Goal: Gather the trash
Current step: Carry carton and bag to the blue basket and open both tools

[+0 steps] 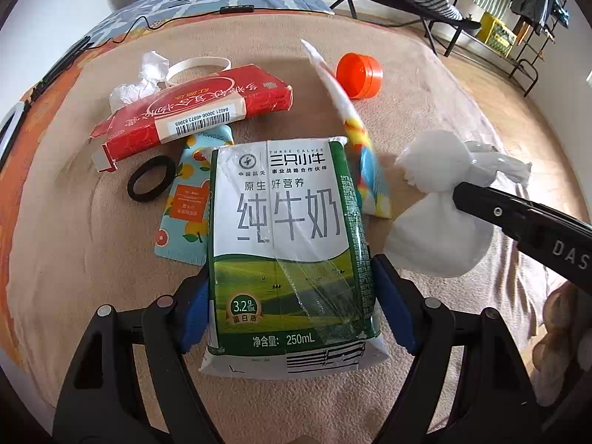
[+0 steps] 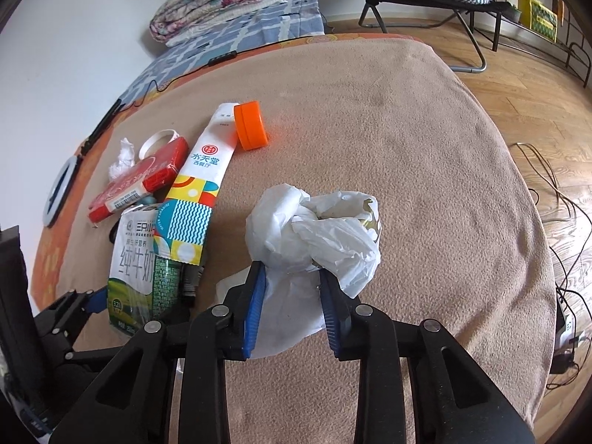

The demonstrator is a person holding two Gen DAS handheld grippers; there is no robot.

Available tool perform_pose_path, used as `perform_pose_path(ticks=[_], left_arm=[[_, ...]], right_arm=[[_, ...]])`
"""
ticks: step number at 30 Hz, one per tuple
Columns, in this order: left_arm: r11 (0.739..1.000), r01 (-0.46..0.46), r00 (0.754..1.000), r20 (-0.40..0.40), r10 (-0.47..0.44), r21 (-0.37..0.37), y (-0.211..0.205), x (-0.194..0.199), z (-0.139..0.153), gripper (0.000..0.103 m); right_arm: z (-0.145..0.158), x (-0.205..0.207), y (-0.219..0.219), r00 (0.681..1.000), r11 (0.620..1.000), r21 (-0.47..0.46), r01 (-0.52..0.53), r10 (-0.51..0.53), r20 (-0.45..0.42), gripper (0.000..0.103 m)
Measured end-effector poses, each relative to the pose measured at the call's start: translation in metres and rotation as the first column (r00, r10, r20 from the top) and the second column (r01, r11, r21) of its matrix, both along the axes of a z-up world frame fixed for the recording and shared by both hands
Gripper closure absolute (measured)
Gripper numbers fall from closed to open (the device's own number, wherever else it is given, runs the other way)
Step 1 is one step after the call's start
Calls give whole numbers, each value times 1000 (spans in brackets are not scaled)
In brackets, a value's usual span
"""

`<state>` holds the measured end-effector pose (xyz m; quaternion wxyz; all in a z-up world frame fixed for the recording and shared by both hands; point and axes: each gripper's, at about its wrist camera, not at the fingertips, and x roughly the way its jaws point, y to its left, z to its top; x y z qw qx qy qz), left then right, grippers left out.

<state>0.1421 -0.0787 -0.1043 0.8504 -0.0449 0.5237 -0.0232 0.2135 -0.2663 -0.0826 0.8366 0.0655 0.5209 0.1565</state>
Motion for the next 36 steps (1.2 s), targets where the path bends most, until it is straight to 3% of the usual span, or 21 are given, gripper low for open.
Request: perform_pose_path(ticks=[3,5,14,20,27,36], left_arm=[[1000,20,1000,21,-19,-7,5,-11,10,23],[1000,31,999,28,-31,-4,9,-19,15,23],[997,72,995,68,-71,-18,28,-71,45,23],[991,117,991,76,-112,-65,41,-117,63,23],[979,182,983,25,-180,-89,40,-179,50,23],[972,206,974,-71,-215,-115,38,-232,10,23]], right_arm=[[4,-2,1,1000,1000,10,-10,10,11,77],[7,-4,1,1000,1000,18,-14,14,18,88],[23,-29,5,996,998,18,-56,54,75,92],[51,-61,-3,988,996,48,-77,70,140,92],[75,-130,5,960,983,26,-181,171,221,92],[55,-211,22,929,952,-42,-304,306,206,92]])
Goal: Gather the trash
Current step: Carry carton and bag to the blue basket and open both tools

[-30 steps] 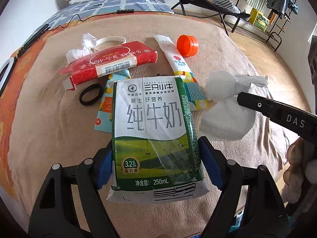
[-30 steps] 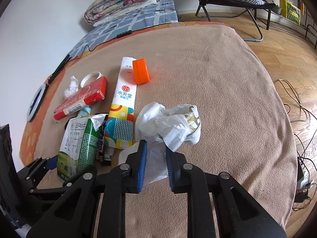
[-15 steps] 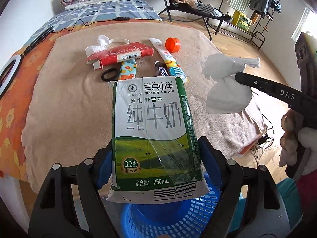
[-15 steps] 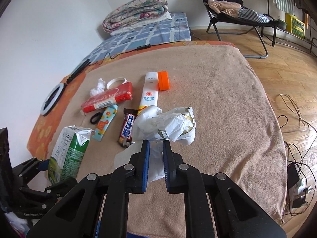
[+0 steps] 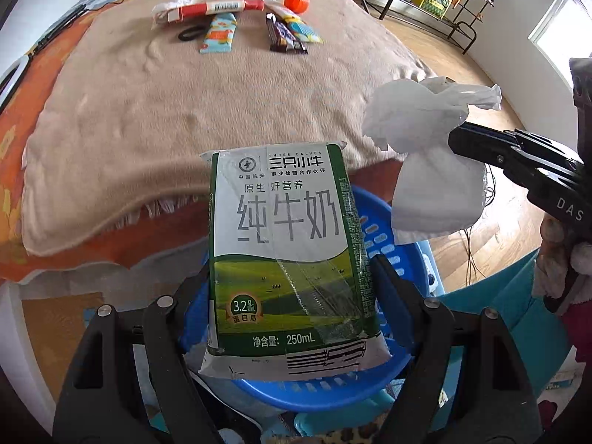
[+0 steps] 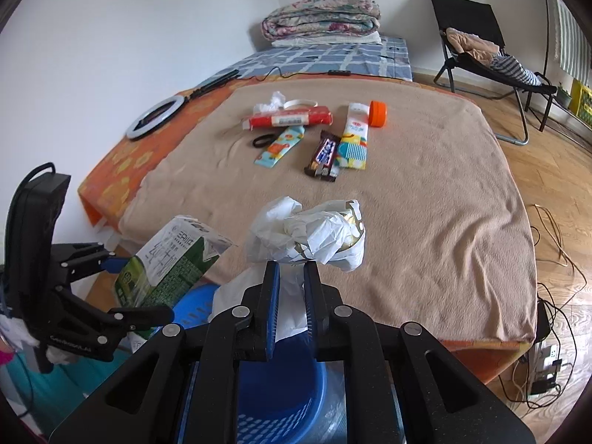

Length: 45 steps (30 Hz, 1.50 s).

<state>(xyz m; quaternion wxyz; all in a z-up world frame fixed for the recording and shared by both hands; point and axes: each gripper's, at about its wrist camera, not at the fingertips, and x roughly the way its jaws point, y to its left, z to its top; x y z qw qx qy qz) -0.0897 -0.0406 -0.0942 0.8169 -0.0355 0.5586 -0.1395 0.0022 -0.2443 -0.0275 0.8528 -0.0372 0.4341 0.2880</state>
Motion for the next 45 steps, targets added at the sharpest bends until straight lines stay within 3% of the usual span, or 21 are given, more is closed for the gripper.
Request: perform_pose_path(ticks=[8,16,31,34,38,45], left_arm=[[999,33,998,-63,-31,34,-9,-20,-34,23],[998,53,992,-116,-48,41,-16,-27,-55,23],[995,60,990,-132,-50,77,-18,-24,-65,22],[996,53,990,-136,-42,78,-17,-23,-67,22],[996,46,989,-141,-35,75,-14,-22,-67,21],[996,43,990,-137,-32,73,-13,-20,-64,21]], right_arm=[[-40,-47,3,996,997,-41,-66,63,-68,92],[-77,-64,5,984,992,-77,-101,88,-154,92],[-91,-60,10,978,988,-112,-103,80,-193,90],[-93,-59,12,976,988,-119,-100,74,-204,85],[-92,-58,11,979,988,-126,-84,58,-194,53],[-91,-53,7,981,990,-129,-48,22,-193,50]])
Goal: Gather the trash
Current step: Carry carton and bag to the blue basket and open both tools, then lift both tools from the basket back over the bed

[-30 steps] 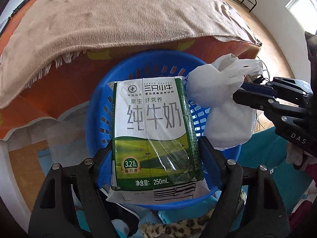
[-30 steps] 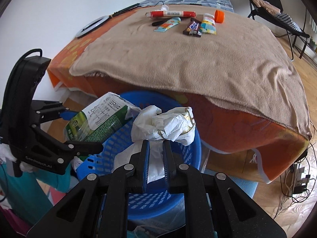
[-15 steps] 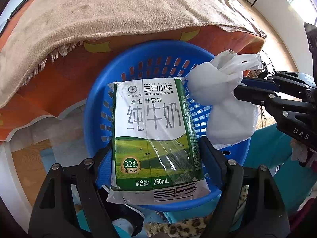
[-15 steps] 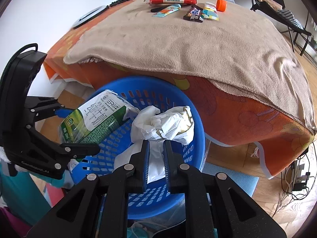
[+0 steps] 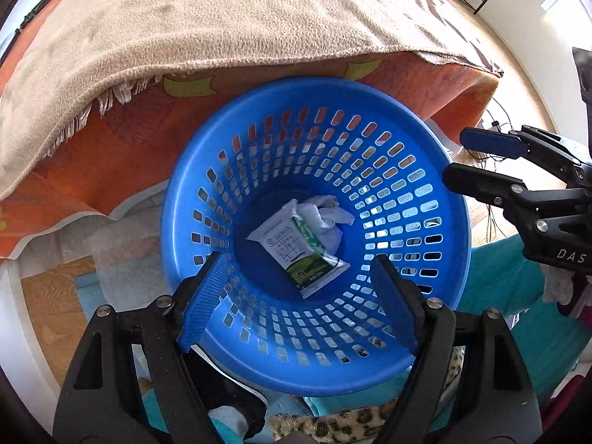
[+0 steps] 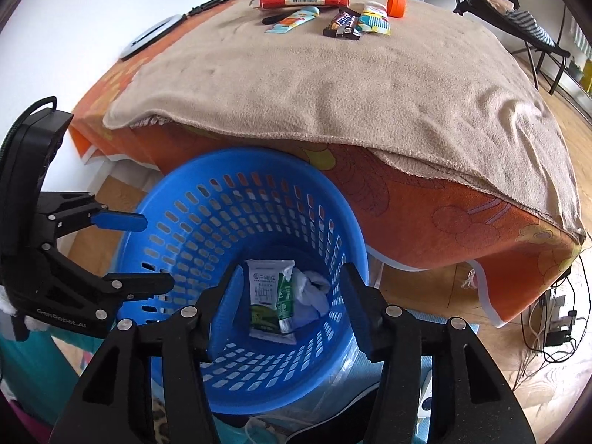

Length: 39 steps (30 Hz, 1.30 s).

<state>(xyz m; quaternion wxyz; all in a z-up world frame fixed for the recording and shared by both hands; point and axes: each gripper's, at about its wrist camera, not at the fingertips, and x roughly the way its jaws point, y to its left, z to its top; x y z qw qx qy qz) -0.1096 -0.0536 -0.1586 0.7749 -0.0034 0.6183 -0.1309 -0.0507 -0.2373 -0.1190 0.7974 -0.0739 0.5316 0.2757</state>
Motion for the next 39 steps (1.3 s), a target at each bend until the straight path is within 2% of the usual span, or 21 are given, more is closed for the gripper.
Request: perform_pose_path(ticks=[12,20,27,31,39], left_arm=[[1000,-26,999,47,26,-5,1,12,17,21],[998,-53,991,120,55,-19,8,40,46,21],[998,-61,978,199,64,-18,14,77,79,21],[997,-68,969,237,71,-18,14,101,92,21],[993,-86,958,266,106,-85,11,152,103,22]], right_arm=[[4,6,-5,999,999,-1,40,-40,15,44],[15,20,-15,995,994,44,97,-99,33,36],[31,47,-22,987,983,103,151,-155,33,36],[48,66,-23,982,978,122,167,-177,67,36],[82,130,-20,971,968,172,181,-203,126,36]])
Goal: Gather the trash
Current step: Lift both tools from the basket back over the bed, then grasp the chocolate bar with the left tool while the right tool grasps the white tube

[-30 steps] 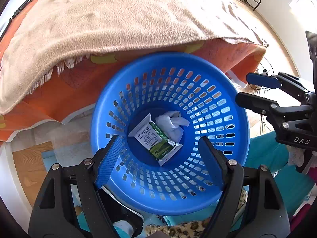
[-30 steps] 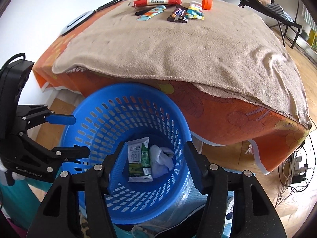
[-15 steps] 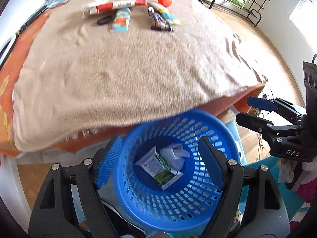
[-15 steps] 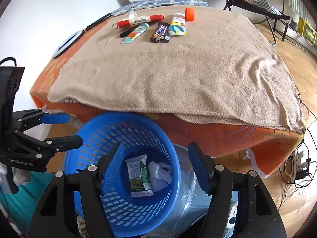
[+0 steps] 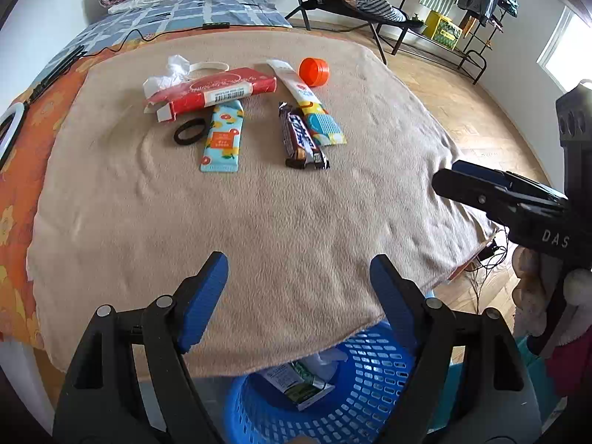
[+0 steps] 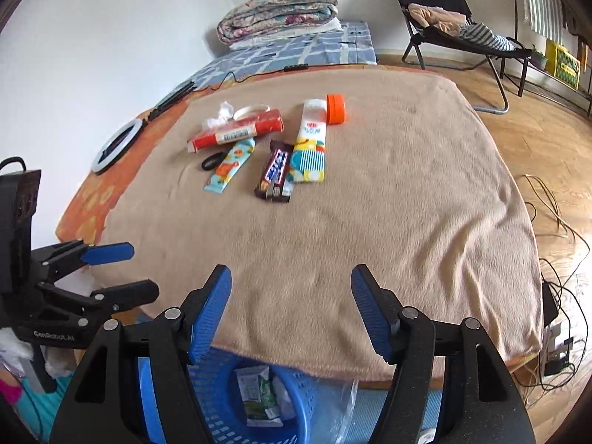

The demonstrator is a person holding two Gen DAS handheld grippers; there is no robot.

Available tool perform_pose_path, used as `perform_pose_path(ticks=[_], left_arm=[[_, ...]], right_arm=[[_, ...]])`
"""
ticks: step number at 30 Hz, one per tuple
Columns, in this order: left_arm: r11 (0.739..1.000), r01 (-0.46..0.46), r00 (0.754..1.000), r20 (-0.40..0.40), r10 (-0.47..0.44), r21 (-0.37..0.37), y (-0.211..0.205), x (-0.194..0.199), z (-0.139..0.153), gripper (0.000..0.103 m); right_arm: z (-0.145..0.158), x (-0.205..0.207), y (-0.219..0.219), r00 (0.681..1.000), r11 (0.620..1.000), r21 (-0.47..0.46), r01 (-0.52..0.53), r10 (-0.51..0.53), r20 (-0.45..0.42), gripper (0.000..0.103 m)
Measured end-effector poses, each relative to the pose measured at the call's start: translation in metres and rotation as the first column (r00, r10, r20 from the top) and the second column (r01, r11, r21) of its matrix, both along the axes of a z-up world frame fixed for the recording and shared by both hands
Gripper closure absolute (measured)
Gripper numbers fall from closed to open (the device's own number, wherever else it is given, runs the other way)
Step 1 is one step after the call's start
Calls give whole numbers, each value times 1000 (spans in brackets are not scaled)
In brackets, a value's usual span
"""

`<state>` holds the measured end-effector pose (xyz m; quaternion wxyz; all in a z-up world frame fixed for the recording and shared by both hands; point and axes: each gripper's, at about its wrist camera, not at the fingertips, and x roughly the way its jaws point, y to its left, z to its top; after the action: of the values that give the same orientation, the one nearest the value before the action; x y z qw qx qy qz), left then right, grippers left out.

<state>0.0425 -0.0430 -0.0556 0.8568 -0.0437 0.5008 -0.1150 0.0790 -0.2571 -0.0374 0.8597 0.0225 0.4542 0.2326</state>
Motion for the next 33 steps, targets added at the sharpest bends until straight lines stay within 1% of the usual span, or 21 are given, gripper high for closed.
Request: perform_pose_path(ticks=[3,5,7,9,11,14,16,17,18,22,23,24,26,28,30,31,33], left_arm=[[1000,9,1000,12,-9,1,-9,18,1,26],[1000,8,1000,15,-8,-7,-13,31,-1,28],[1000,4,1000,11,-4,-18,-16,44,-4,31],[1000,2,1000,4,-2,-28,-19,58,-7,37],[1000,-1,1000,0,1,-30,-23,71,-11,38],[999,-16,1000,-11,16,-37,-25,89,-18,38],[999,-23,1000,-22,22,-39,-26,100,-25,43],[999,-27,999,-30,26,-38,-27,106,-28,48],[999,-30,999,-37,28,-38,-27,111,-32,49],[998,-46,997,-65,43,-45,-26,127,-46,49],[998,-49,996,-73,45,-51,-26,130,-49,52],[997,-51,996,-83,46,-55,-25,133,-53,58],[997,-52,994,-97,46,-62,-25,136,-59,62],[997,-51,995,-86,45,-62,-25,137,-60,64],[998,-47,996,-81,43,-48,-25,138,-61,79],[998,-50,996,-81,46,-46,-24,139,-61,81],[997,-61,995,-82,56,-54,-20,139,-62,89]], right_arm=[[6,30,-1,1000,999,37,12,-12,-7,36],[6,50,-2,999,998,60,30,-29,-16,36],[5,69,-2,999,996,83,42,-39,-32,36],[2,87,1,998,994,107,37,-31,-57,36],[0,103,4,997,991,128,26,-16,-79,36],[-7,125,8,994,989,145,36,-19,-111,36],[-13,139,10,992,987,151,51,-32,-126,37],[-15,144,12,991,987,150,56,-37,-131,37],[-18,150,14,990,987,149,61,-40,-135,37],[-29,168,21,985,984,161,75,-48,-166,37],[-32,173,23,983,982,169,81,-51,-177,39],[-35,177,25,981,980,176,87,-53,-188,39],[-41,186,29,977,978,184,102,-63,-205,39],[-45,194,33,975,978,179,111,-72,-210,40],[-49,200,38,975,979,169,114,-77,-209,41],[-51,202,40,975,980,164,115,-79,-209,42],[-55,207,45,975,982,146,117,-85,-207,44]])
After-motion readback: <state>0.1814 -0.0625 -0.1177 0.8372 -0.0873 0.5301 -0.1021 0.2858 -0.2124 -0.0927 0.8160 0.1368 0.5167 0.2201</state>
